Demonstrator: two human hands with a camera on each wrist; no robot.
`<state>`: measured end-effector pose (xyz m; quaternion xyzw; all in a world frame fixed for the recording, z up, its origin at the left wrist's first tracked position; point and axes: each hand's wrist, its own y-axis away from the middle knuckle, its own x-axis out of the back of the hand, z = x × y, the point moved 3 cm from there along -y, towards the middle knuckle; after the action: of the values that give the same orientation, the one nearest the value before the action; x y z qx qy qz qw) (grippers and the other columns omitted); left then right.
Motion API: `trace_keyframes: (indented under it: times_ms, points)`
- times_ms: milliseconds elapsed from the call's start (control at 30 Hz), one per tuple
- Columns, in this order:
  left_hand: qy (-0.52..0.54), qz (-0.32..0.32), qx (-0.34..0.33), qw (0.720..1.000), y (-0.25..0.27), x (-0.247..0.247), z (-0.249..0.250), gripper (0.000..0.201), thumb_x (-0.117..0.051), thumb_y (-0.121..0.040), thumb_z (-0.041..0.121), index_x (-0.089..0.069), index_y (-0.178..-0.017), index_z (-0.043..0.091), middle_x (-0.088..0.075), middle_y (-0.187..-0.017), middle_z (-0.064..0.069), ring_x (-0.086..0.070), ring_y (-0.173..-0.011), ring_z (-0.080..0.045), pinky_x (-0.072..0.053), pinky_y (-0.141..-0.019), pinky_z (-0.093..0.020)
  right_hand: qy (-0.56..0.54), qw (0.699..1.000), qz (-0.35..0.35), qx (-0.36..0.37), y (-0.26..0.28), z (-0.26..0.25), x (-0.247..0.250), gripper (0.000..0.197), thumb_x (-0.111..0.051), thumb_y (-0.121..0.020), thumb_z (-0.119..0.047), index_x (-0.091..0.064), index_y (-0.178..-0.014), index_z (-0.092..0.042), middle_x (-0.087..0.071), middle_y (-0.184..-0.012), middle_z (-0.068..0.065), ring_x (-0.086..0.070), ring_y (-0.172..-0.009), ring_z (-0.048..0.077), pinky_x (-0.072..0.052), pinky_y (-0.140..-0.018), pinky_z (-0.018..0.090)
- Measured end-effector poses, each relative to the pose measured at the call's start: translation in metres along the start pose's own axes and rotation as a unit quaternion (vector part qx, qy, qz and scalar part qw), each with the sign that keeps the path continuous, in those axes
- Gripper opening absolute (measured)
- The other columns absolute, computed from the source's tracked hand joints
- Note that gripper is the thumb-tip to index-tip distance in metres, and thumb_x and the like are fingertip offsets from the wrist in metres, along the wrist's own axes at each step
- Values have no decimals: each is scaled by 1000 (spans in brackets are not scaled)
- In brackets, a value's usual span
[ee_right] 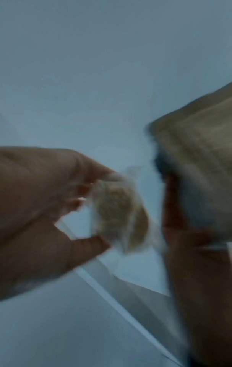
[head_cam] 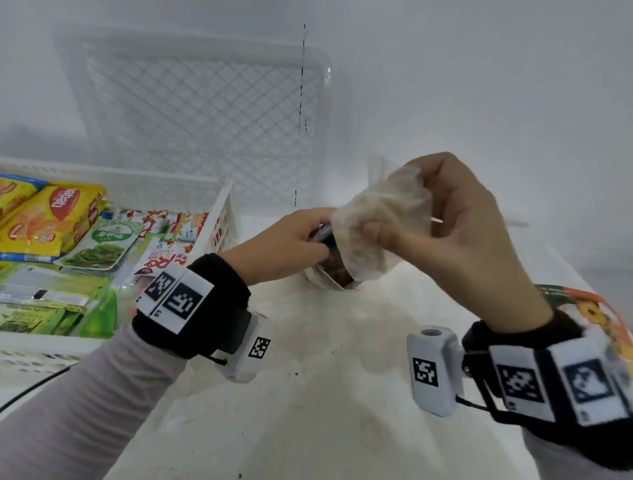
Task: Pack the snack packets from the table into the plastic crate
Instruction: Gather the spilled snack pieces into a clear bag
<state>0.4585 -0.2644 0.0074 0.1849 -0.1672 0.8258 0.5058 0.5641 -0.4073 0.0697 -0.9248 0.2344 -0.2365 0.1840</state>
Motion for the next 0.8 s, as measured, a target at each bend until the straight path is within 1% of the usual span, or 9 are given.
trace_keyframes:
  times_ms: [100, 233, 367, 434, 500, 567, 634, 700, 800]
  points:
    - [12, 2, -7, 1000, 1, -2, 7, 42, -48, -71, 0, -63, -83, 38, -66, -76, 22, -60, -75, 6, -46, -66, -10, 91, 987, 118, 55, 3, 20, -24, 38, -78, -68, -11, -52, -95, -16, -60, -89, -3, -59, -82, 13, -51, -66, 30]
    - [23, 9, -25, 999, 2, -6, 11, 48, -45, -64, -1, -63, -98, 28, -68, -90, 12, -63, -91, -10, -51, -76, -26, 218, 951, 142, 165, 11, 40, -38, 26, -75, -70, 0, -55, -87, 0, -58, -92, 8, -55, -79, 18, -41, -62, 19]
    - [-27, 1, -29, 999, 1, -9, 10, 59, -49, -77, -5, -50, -133, 15, -58, -127, 5, -54, -118, -10, -43, -101, -29, 312, 922, 79, 217, 15, 46, -43, 18, -70, -69, 4, -53, -70, -1, -65, -89, 9, -56, -67, 24, -44, -49, 29]
    - [-82, 8, -40, 996, 2, -11, 11, 63, -48, -75, 8, -45, -138, 17, -51, -131, 12, -47, -123, -5, -38, -104, -22, 324, 919, 56, 219, 15, 52, -42, 25, -69, -72, 2, -47, -64, -5, -62, -79, 4, -50, -58, 24, -41, -42, 31]
    - [-120, 11, -50, 991, 3, -16, 13, 68, -44, -70, 16, -44, -138, 19, -50, -131, 15, -46, -123, -3, -37, -103, -21, 331, 918, 34, 215, 12, 55, -41, 36, -67, -77, -4, -36, -63, -15, -46, -63, -3, -36, -49, 21, -33, -39, 27]
    - [-157, 19, -50, 986, 3, -22, 13, 71, -42, -68, 19, -44, -139, 21, -49, -137, 13, -44, -125, -4, -36, -104, -26, 354, 912, -8, 206, 9, 55, -42, 29, -60, -78, -14, -42, -57, -17, -42, -50, -2, -35, -41, 20, -29, -39, 23]
    - [-198, 24, -45, 979, 3, -27, 12, 73, -41, -67, 22, -42, -140, 24, -45, -142, 14, -41, -127, -4, -36, -104, -26, 388, 905, -55, 164, 6, 59, -46, 18, -66, -66, -13, -54, -53, -13, -52, -45, 2, -46, -35, 22, -34, -36, 22]
    - [-228, 19, -48, 972, 3, -32, 12, 74, -40, -66, 23, -41, -140, 25, -43, -143, 15, -40, -126, -4, -36, -101, -24, 437, 888, -88, 117, 4, 65, -56, 19, -74, -56, -2, -57, -52, -11, -55, -45, 4, -52, -37, 24, -38, -36, 24]
    - [-224, 13, -42, 974, 4, -32, 10, 75, -41, -64, 21, -43, -139, 25, -46, -141, 15, -40, -124, -2, -37, -98, -23, 483, 853, -194, 26, 4, 84, -67, 6, -57, -80, -7, -62, -76, -9, -65, -74, 9, -61, -66, 27, -40, -54, 29]
